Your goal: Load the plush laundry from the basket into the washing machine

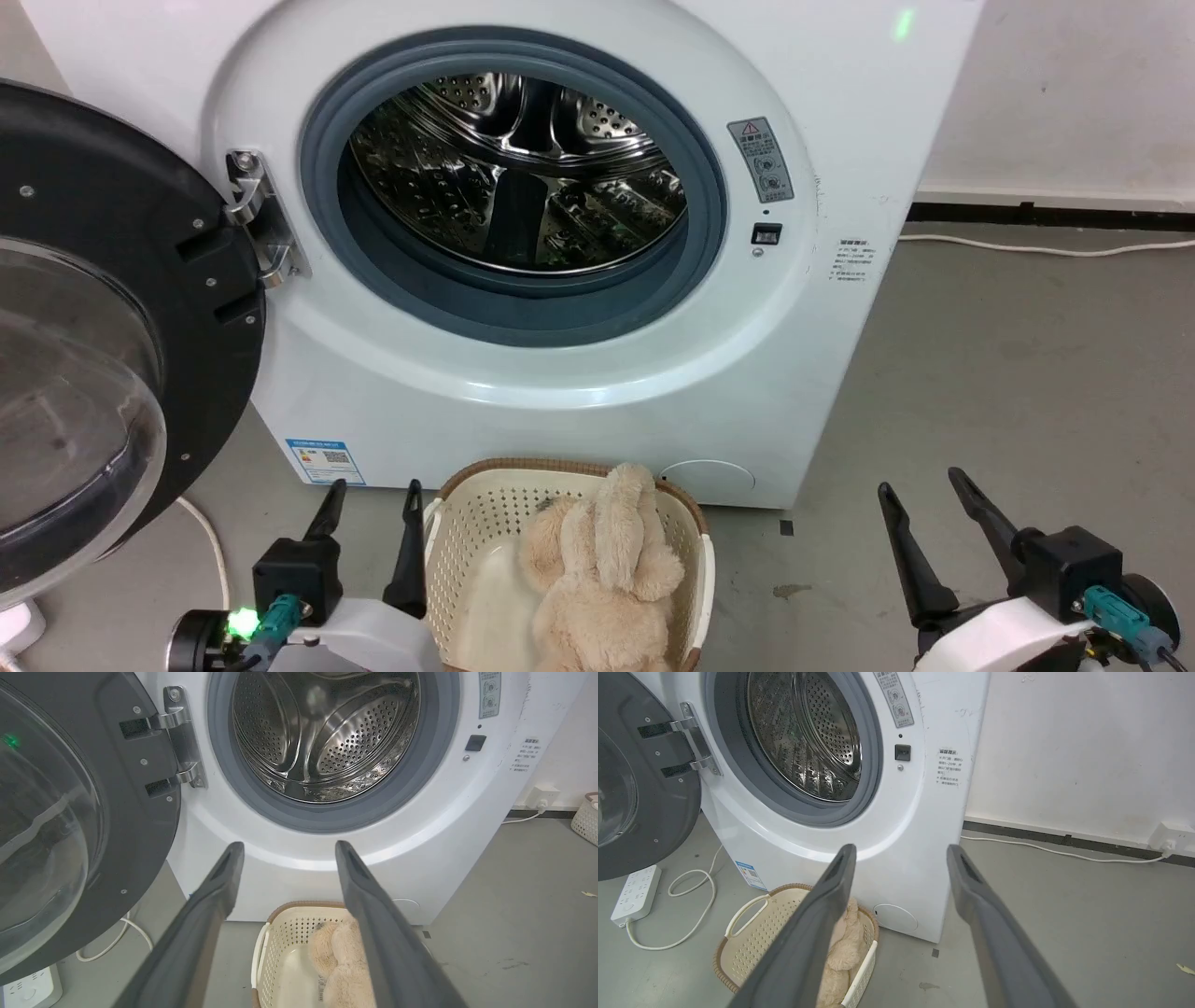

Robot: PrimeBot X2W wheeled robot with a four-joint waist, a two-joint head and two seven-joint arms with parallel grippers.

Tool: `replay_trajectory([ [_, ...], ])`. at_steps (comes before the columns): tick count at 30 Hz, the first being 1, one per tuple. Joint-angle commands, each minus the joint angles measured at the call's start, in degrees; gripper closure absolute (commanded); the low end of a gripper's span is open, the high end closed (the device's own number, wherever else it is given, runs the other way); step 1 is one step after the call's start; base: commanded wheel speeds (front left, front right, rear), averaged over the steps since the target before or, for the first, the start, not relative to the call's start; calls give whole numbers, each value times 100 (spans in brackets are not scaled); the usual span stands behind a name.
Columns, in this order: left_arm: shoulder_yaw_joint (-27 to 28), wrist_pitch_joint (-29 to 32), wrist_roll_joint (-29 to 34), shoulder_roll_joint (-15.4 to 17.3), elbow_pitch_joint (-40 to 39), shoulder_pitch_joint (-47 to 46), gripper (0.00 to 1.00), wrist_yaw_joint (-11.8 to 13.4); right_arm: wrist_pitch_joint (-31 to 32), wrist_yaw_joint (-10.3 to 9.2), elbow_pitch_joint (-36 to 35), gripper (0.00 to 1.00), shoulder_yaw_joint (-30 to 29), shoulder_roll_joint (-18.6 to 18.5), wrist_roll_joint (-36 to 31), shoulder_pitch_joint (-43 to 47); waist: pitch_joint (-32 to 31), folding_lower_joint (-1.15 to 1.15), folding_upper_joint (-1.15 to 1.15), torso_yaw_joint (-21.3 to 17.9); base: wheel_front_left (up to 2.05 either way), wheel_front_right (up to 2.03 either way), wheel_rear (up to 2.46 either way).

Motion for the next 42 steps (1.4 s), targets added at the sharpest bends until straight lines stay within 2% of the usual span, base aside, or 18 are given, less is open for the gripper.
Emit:
replay_trajectory([
  [1,-49,-66,-47,9,50,-64,0,-27,-71,-1,13,0,-20,0,64,62,21,0,0,-14,0,0,0],
  [13,-226,-208,-187,48,422,-403,0,-136,-214,-2,-55,0,-67,0,231,53,287,0,0,-130,0,0,0],
  [29,-588,-325,-489,259,1465,-1432,0,-305,-428,-2,-310,0,-129,-1,661,-171,1175,0,0,-524,0,0,0],
  [42,-939,-48,-815,453,2430,-2342,0,-393,-583,-3,-532,0,-144,-1,1099,-342,2034,0,0,-870,0,0,0],
])
